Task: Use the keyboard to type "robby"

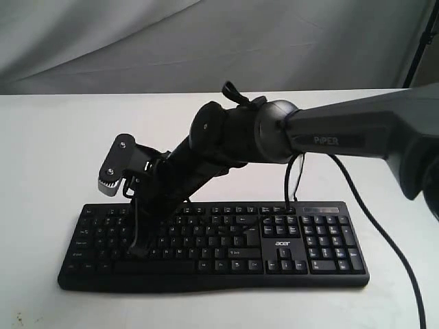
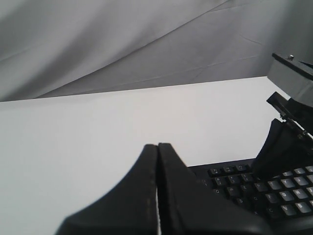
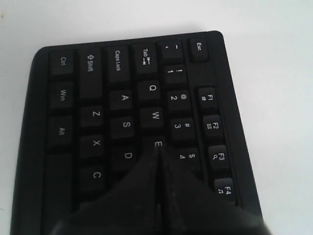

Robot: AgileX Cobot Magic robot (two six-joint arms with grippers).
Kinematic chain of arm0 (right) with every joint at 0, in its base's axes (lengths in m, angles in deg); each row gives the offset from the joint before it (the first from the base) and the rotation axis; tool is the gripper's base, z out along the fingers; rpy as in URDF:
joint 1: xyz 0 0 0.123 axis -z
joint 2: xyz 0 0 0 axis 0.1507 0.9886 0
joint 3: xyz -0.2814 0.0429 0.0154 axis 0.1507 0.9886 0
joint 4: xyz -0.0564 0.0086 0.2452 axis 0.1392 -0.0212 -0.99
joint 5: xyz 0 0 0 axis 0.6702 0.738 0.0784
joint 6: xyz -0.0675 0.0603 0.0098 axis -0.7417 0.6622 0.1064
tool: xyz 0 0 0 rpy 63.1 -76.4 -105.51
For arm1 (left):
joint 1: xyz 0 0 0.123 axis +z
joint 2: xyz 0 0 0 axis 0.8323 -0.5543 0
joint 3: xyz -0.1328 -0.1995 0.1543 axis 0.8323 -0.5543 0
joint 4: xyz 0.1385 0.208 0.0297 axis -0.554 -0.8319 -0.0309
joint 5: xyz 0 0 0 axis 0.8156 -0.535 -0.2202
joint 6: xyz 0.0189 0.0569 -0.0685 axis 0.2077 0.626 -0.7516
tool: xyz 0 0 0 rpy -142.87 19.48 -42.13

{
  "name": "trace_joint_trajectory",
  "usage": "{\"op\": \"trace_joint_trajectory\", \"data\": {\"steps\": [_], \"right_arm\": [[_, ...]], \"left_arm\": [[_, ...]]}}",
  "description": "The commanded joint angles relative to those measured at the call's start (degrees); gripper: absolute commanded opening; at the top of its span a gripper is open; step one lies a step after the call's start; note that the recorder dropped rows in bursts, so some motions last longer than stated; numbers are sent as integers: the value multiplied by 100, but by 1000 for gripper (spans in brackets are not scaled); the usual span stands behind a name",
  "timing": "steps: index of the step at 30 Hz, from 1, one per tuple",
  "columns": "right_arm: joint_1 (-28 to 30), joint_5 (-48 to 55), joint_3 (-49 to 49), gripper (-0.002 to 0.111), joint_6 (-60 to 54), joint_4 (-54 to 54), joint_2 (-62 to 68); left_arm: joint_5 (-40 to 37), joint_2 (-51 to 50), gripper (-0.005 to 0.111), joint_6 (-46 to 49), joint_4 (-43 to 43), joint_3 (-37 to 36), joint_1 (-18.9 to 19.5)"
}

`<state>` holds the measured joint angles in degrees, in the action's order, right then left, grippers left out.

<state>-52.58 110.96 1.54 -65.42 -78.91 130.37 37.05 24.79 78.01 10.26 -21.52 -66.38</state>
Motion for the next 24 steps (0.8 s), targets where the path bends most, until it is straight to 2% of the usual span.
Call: {"op": "trace_joint_trajectory", "data": {"steps": [1, 24], "right_arm": [[-9, -29, 10, 0, -50, -56, -9], [-9, -71, 10, 0, -299, -191, 73]], "left_arm": [[33, 20, 0, -16, -27, -25, -32], [33, 20, 0, -16, -27, -25, -32]]}}
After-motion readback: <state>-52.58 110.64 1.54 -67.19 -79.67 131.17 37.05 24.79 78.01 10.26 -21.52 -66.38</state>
